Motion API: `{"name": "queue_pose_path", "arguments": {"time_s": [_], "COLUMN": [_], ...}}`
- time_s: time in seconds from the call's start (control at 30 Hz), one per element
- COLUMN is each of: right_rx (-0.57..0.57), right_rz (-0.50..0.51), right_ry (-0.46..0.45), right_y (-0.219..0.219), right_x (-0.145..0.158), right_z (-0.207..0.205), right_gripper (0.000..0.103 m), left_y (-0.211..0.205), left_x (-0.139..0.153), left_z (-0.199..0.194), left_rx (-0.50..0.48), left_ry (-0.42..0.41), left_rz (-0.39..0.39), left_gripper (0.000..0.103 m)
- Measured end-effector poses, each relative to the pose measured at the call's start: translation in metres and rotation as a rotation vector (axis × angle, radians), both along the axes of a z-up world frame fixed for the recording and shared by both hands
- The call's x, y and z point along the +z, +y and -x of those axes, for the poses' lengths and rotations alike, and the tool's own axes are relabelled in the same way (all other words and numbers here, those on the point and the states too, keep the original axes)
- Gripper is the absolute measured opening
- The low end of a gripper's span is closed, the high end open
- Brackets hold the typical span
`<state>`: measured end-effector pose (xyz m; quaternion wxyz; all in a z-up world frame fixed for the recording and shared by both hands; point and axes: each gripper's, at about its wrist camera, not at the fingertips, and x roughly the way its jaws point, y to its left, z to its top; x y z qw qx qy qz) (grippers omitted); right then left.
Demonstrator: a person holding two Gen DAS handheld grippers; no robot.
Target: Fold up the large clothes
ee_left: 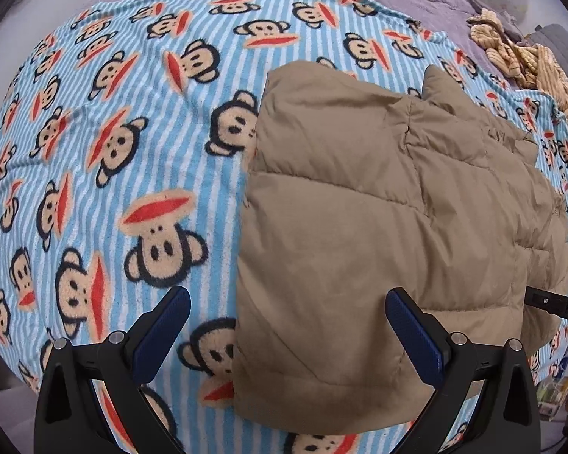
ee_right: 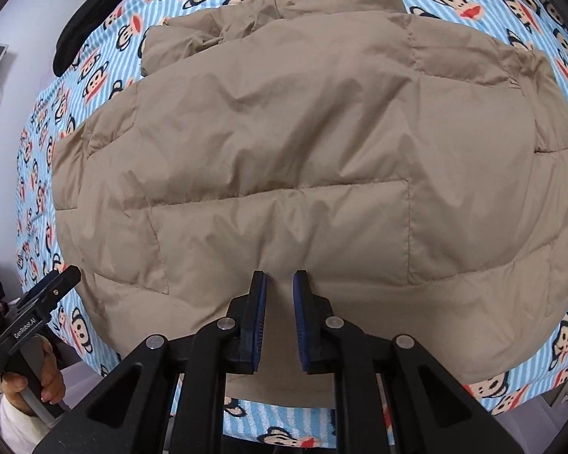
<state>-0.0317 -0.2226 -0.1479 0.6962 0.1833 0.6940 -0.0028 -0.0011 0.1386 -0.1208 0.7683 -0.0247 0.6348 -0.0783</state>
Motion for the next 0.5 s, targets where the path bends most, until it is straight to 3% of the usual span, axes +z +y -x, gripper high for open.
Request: {"name": "queue_pose_path", "arguments": {"time_s": [0.13,0.37,0.5], "right_rx": [-0.013,-0.015,-0.005], "right_rz": [-0.001,0.03,0.043], "right_ry": [0.005,0.014,0.019], "right_y": [-0.003,0.004,0.007], "right_x": [-0.004,-0.009,-0.011], "right_z": [0.001,0.0,-0.002], "right_gripper": [0.016,0.016,0.016], "left_y": [0.02,0.043,0.027], "left_x": [-0.006,-0.058,-0.069], "left_z": [-0.018,-0.033,-0.038], "left_rx": [-0.074,-0.137,-0.198], "left_ry": [-0.029,0.149,0.166], "left_rz": [0.081,0.307,0.403], "left_gripper": [0.103,0.103,0.103]}}
